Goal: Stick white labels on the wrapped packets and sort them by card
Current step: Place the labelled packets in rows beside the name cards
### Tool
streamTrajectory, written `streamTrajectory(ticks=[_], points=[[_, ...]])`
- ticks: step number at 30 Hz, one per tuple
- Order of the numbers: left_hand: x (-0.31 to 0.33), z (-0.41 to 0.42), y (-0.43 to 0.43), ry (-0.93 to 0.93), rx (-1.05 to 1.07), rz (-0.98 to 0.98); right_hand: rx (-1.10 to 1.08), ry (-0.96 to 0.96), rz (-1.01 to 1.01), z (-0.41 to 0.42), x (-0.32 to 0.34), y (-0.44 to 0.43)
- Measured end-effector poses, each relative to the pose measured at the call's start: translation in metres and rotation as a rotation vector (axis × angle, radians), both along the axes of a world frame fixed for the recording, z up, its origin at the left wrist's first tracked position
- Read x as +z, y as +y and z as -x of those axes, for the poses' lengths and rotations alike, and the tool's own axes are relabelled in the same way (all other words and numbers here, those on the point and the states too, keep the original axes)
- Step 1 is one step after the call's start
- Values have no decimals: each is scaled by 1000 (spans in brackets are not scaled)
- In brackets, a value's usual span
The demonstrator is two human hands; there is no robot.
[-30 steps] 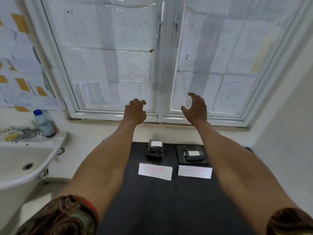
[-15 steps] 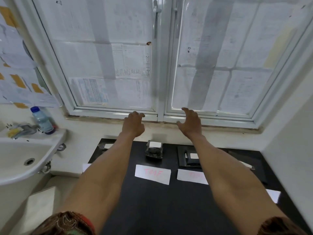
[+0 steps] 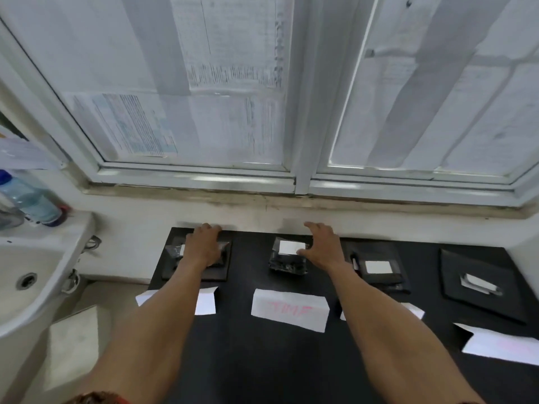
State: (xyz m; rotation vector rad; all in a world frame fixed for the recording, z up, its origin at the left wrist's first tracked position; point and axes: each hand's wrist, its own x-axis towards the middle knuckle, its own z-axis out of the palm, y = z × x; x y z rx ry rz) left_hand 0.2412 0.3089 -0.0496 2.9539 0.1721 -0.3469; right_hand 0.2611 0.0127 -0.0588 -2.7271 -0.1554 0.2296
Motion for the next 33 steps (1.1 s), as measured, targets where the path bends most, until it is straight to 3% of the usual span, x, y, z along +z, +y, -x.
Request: streamTrajectory(ticks=[6, 11, 19, 25, 33], points=[[-51, -36, 37, 182, 49, -63, 83, 159, 95, -26, -49, 15], [-75, -43, 46, 266, 59, -137, -27, 111, -109, -36, -56, 2], [-85, -45, 43, 134, 110, -119, -115, 110, -296, -55, -46, -14], [-78, -49, 34, 57, 133, -88, -367, 177, -385, -59, -48, -16], [-48, -62, -14, -19, 42, -93, -199, 175, -347, -53, -43, -32]])
